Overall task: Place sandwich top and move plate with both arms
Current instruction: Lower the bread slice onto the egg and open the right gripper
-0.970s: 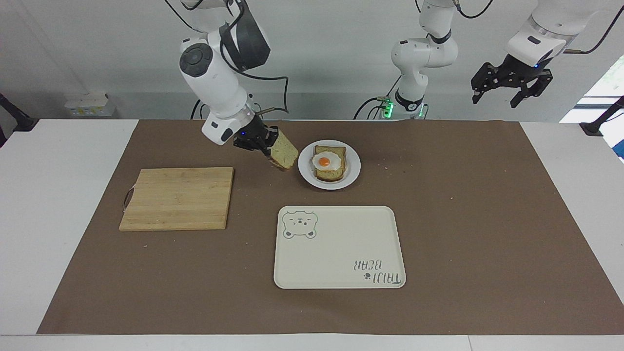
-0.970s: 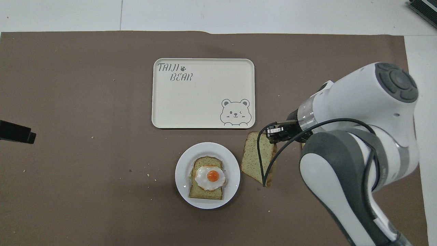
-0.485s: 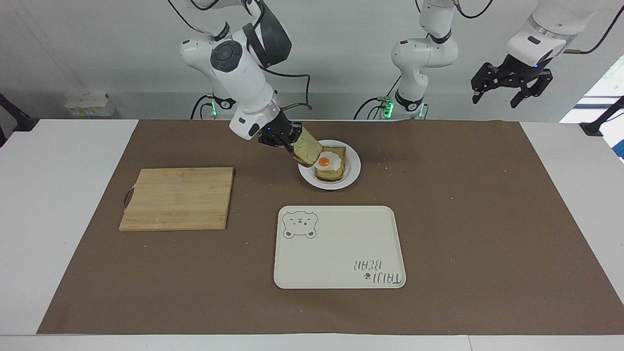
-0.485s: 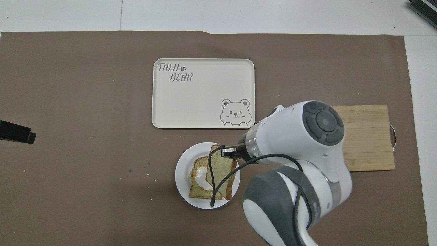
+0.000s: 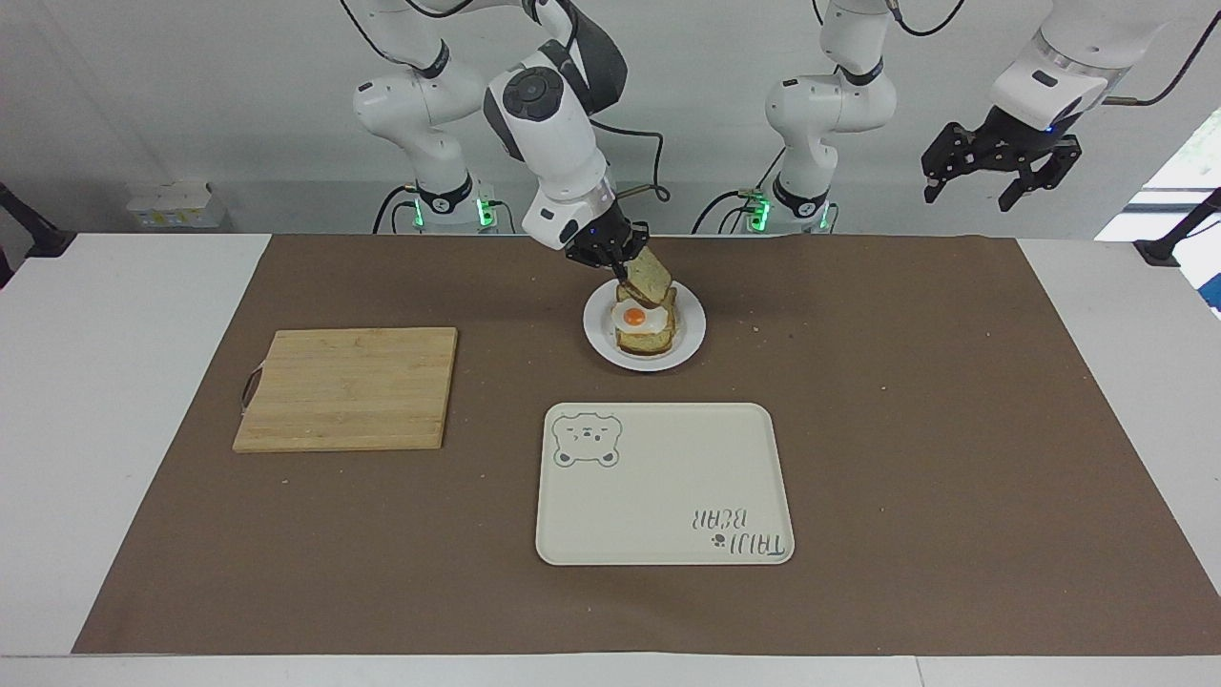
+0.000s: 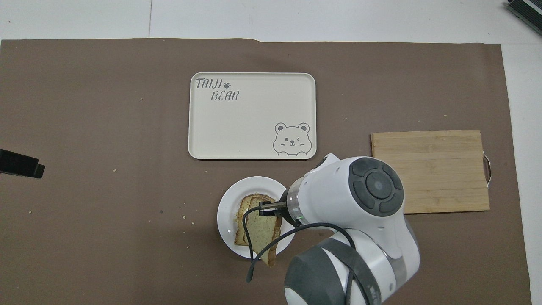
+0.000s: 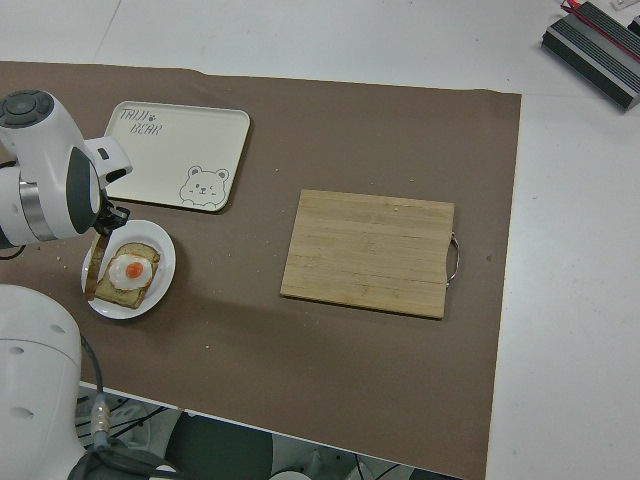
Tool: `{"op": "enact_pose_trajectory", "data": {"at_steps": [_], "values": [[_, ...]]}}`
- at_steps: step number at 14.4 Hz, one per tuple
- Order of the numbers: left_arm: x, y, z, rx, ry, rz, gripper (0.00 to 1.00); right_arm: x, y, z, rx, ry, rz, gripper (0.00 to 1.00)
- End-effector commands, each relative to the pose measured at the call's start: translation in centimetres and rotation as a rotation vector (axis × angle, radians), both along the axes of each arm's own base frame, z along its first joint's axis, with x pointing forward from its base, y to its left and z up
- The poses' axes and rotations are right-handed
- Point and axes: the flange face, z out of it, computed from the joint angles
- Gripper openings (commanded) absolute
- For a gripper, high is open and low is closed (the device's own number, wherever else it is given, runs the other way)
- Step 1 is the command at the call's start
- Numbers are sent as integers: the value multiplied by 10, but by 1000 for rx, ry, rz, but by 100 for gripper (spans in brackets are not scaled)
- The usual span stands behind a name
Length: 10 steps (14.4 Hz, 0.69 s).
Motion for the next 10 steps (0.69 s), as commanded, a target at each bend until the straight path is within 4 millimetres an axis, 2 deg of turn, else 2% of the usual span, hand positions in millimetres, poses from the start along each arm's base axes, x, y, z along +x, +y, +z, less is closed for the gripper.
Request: {"op": "enact_pose_trajectory", "data": {"at_steps": [1,3,5,7,8,10], "values": [[-8,-2,0,5,2,2,100,-19,-3,-2,18,-10,-14,0],[-8,-2,0,5,2,2,100,-27,1,-3,17,-16,7,0],[-8,-2,0,5,2,2,100,-26,0,-4,17,-40,10,0],[-8,-2,0,5,2,2,100,-27,6,-16,25,-69,17,0],[-8,-2,0,5,2,2,100,-33,18,-25,32,-86,33,0],[-8,-2,0,5,2,0,100,-35,22,-35,36,-104,30,0]]}}
